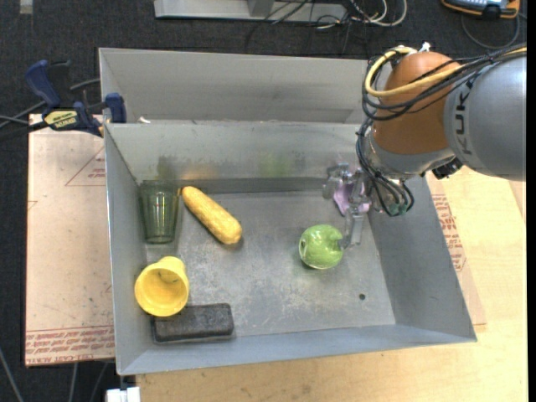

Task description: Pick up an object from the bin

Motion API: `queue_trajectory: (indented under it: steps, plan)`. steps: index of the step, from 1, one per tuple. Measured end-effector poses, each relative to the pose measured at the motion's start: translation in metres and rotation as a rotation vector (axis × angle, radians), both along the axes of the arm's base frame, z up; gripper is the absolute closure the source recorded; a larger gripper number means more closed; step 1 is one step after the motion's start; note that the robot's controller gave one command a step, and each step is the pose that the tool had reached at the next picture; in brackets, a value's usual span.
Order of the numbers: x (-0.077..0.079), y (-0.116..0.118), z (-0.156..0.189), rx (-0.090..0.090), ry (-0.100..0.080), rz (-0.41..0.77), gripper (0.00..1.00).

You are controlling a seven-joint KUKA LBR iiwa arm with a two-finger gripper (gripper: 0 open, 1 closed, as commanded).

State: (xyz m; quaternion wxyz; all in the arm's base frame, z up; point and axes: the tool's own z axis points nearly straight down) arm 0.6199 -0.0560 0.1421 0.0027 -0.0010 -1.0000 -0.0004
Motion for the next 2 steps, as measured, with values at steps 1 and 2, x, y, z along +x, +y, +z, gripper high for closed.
queue_trajectory:
  steps: [1, 2]
  plan:
    - [0.001, 0.000, 0.005, -0.001, -0.007, 0.001, 0.00]
    - [-0.014, -0.005, -0.022, -0.001, -0.012, 0.063, 0.00]
